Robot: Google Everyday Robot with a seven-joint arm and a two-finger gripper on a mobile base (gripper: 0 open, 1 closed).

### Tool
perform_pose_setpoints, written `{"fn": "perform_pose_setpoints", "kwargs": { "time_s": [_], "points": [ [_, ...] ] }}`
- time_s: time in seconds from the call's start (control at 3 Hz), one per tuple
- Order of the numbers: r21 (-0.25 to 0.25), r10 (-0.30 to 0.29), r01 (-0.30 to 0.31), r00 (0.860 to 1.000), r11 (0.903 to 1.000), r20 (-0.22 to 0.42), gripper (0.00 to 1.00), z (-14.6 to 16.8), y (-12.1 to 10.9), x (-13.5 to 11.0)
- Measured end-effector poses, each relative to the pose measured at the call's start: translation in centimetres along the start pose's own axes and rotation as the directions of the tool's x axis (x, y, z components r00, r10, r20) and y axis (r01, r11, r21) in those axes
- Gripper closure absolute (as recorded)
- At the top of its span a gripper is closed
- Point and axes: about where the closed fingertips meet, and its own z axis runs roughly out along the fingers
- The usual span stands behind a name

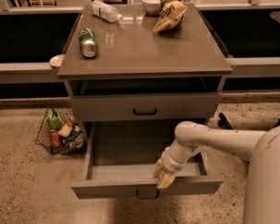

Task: Open middle drawer

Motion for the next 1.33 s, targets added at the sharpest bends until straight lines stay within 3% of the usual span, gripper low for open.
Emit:
{"fn": "perform_pose_setpoints", "kwargs": {
  "time_s": [0.33,0.67,1.33],
  "points": [
    [-0.006,-0.003,0.004,1.0,1.0,0.005,1.0,0.2,0.2,-0.1],
    [-0.04,-0.016,0.018,0.999,0.999,0.038,1.0,1.4,0.4,-0.5],
    [-0.057,-0.022,0.026,0.998,0.9981,0.055,1.0,1.5,0.7,-0.7]
  ]
}}
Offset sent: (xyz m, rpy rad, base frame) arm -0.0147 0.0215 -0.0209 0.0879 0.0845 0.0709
